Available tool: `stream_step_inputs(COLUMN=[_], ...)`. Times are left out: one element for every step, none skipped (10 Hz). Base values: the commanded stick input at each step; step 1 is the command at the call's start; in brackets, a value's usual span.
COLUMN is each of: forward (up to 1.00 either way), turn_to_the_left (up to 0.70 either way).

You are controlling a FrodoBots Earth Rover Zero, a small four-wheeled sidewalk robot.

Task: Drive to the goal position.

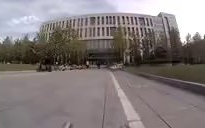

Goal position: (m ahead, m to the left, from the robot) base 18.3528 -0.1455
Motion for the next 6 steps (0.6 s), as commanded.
stream_step_inputs(forward=[1.00,1.00,1.00,1.00,1.00,1.00], turn_to_the_left=[0.00,0.00,0.00,0.00,0.00,0.00])
